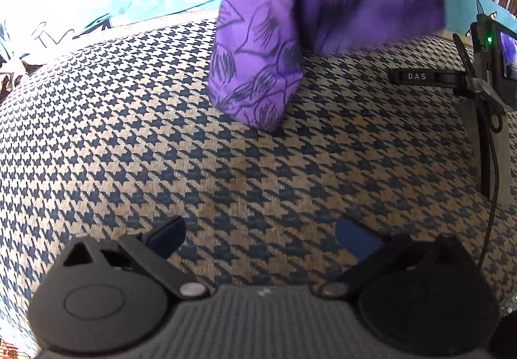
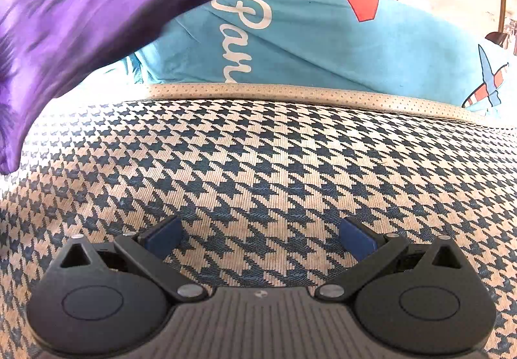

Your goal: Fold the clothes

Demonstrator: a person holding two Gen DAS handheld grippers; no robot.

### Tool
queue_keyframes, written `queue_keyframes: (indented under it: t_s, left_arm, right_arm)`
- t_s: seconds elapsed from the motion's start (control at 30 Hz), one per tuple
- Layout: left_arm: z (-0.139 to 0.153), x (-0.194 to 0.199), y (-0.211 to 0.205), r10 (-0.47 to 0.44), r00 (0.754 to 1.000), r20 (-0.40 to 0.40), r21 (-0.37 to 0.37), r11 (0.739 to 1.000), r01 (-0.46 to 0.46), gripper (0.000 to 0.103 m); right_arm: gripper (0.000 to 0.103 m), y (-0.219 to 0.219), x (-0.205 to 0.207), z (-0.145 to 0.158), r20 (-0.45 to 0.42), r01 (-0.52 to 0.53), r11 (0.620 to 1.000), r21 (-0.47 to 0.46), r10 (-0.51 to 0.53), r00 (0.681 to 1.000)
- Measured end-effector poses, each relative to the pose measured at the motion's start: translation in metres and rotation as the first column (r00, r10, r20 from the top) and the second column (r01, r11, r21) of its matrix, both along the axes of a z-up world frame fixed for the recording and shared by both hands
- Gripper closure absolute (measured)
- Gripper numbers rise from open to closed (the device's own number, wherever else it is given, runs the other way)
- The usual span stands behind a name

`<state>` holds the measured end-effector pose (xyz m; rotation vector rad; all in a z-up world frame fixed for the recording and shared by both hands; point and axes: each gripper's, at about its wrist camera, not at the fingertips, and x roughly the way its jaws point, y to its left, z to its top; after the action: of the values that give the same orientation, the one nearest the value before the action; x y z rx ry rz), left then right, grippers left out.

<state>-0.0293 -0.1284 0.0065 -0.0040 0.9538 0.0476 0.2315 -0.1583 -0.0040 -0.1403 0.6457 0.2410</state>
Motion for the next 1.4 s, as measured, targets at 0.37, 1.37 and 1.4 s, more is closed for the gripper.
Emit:
queue_keyframes:
  t_s: [0.37, 1.37, 1.4]
  left_arm:
    - [0.008, -0.061, 0.108, 0.026, 0.997, 0.071, -0.022, 0.999, -0.024, 0.000]
    - [0.052, 0.024, 0.183, 0.034, 0.998, 0.050, -0.030, 0.999, -0.032, 0.000]
    - [0.051, 0.025, 0.183, 0.032, 0.998, 0.049, -0.028, 0.999, -0.031, 0.000]
  right_arm:
    - [0.000, -0.004, 0.001, -0.002, 0.001, 0.001, 1.000, 0.002, -0.001, 1.000]
    - [0.000, -0.005, 0.000, -0.001, 0.002, 0.001, 1.000, 0.003, -0.001, 1.000]
    - [0.000, -0.005, 0.000, -0.001, 0.002, 0.001, 1.000, 0.003, -0.001, 1.000]
